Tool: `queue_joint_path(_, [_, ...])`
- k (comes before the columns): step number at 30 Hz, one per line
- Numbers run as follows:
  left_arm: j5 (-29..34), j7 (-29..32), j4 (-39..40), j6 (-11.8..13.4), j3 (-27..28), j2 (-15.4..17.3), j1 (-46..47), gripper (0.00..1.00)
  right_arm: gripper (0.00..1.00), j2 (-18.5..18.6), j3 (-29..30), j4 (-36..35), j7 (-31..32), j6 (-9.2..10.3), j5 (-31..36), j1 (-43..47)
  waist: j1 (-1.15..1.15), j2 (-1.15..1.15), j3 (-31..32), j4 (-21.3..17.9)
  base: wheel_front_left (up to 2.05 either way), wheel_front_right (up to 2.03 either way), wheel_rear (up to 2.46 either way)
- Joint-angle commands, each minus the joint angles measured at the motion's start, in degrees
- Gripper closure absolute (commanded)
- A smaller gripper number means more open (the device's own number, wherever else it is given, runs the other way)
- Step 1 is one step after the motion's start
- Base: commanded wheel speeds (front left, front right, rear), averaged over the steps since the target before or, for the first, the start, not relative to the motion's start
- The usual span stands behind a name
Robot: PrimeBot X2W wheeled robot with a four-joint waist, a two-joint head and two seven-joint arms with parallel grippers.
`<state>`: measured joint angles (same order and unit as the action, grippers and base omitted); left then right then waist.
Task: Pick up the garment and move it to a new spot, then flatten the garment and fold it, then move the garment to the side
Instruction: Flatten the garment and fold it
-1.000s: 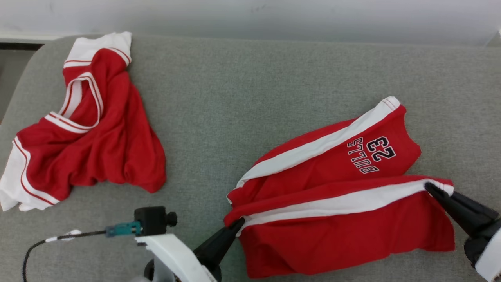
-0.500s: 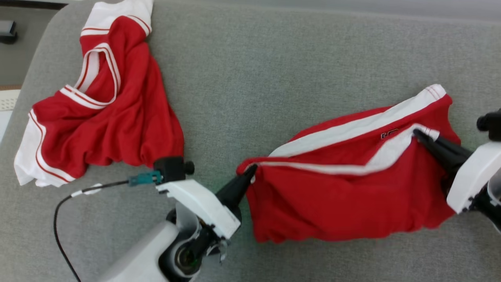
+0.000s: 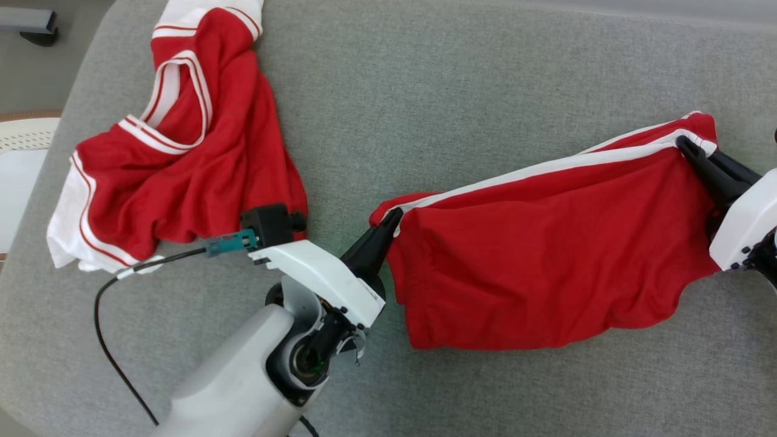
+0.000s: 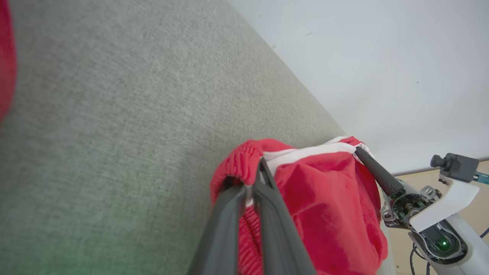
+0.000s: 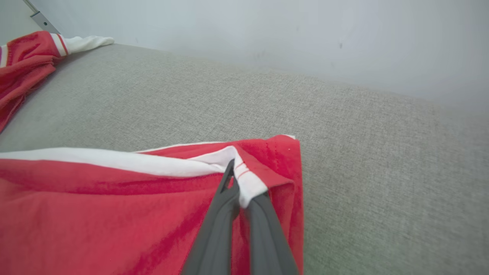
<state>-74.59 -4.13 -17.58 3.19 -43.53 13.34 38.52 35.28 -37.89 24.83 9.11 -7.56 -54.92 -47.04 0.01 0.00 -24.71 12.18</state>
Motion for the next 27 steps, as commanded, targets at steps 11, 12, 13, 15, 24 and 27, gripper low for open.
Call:
queue_joint_path(11, [1.59, -0.04, -5.54, 0.79, -1.1, -0.32, 0.04, 0.0, 0.0, -2.53, -3.28, 6.22, -3.38, 0.15, -1.5, -2.78, -0.01, 0.0, 1.18, -0.71, 0.0, 0.0, 0.0])
queue_joint_path(12, [1.78, 0.06, -5.69, 1.03, -1.23, -0.01, -0.24, 0.0, 0.0, -2.25, -3.5, 5.95, -3.37, 0.15, -1.86, -2.72, -0.01, 0.0, 1.38, -0.97, 0.0, 0.0, 0.0])
queue_joint_path(13, [1.97, 0.08, -5.83, 1.45, -1.3, 0.29, -0.55, 0.0, 0.0, -1.8, -3.43, 5.56, -3.68, 0.15, -2.52, -2.55, -0.01, 0.0, 1.63, -1.2, 0.0, 0.0, 0.0])
queue_joint_path(15, [2.38, -0.59, -5.76, 2.07, -1.08, 0.88, -0.83, 0.0, 0.0, -0.79, -2.62, 4.94, -4.21, 0.15, -4.26, -1.98, -0.01, 0.0, 2.08, -1.61, 0.0, 0.0, 0.0])
queue_joint_path(24, [11.26, -3.21, -2.03, 6.59, -4.77, 6.86, -1.08, 0.0, 0.0, 4.1, -2.68, 0.29, 0.03, 0.15, -7.74, 1.48, -0.01, 0.0, 4.65, -3.82, 0.0, 0.0, 0.0])
queue_joint_path(27, [17.32, -5.66, 0.85, 10.17, -7.13, 9.52, -1.29, 0.0, 0.0, 4.25, -3.44, -1.22, 2.7, 0.15, -7.94, 2.61, -0.01, 0.0, 5.57, -4.37, 0.0, 0.0, 0.0])
